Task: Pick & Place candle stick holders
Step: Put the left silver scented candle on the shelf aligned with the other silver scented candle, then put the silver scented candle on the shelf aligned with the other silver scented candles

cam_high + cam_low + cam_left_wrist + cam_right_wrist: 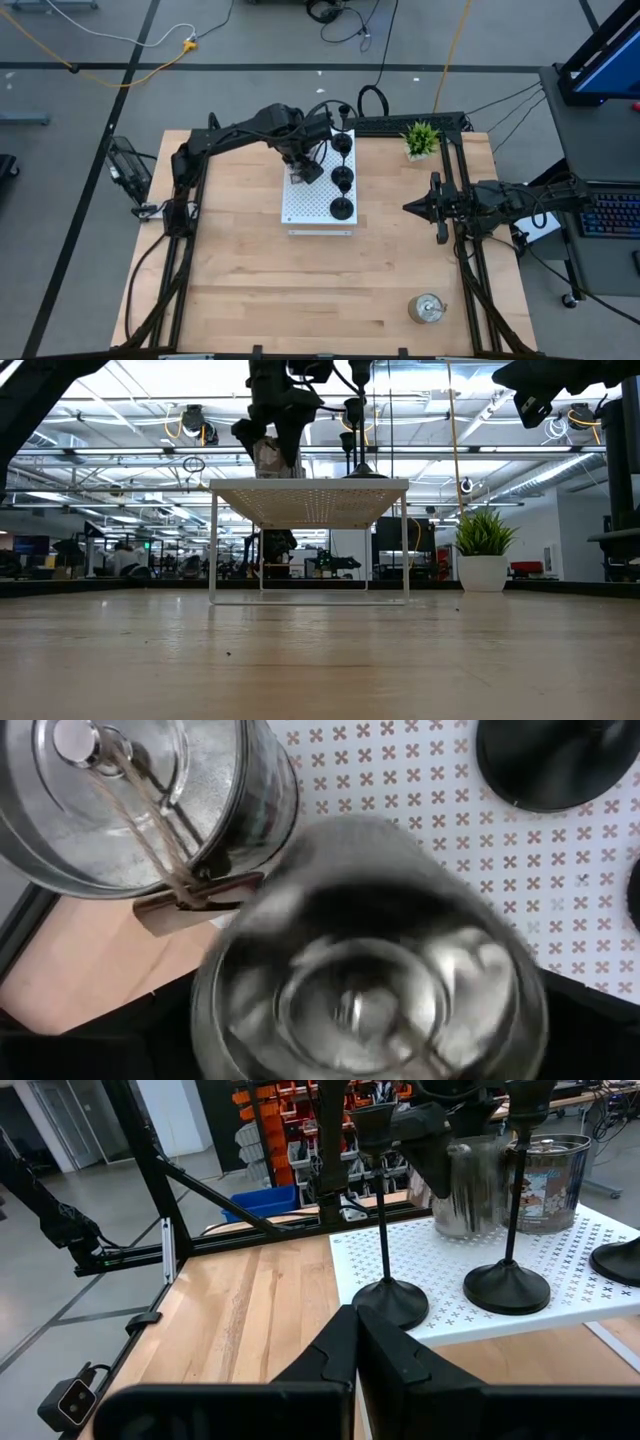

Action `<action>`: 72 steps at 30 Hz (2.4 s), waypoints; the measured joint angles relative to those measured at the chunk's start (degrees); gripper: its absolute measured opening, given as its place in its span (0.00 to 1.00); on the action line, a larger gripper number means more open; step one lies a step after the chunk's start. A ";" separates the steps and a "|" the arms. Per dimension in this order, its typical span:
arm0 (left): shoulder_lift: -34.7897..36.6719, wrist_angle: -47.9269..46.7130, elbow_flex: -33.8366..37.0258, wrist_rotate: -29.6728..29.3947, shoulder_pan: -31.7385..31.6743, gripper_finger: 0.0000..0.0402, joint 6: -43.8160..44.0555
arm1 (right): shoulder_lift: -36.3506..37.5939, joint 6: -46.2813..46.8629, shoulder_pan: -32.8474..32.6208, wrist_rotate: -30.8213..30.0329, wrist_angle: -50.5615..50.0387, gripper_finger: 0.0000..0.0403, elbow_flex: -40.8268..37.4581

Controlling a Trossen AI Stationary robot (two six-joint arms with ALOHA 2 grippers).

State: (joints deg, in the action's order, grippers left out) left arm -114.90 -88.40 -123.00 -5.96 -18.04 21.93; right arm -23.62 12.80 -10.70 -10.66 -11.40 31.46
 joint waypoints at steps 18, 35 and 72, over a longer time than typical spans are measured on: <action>0.11 0.15 0.00 0.16 0.02 0.93 -0.70 | -0.02 0.00 0.00 0.00 0.00 0.00 0.00; 0.34 0.35 0.00 1.41 0.01 0.95 -0.44 | 0.00 0.00 0.00 0.03 0.00 0.00 0.00; 8.17 5.91 0.04 1.35 -2.20 0.98 0.10 | 0.00 0.24 -0.02 0.24 0.02 0.00 0.00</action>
State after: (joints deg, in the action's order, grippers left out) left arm -106.74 -82.49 -122.96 -4.61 -20.25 22.03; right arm -23.62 13.04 -10.72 -10.41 -11.38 31.46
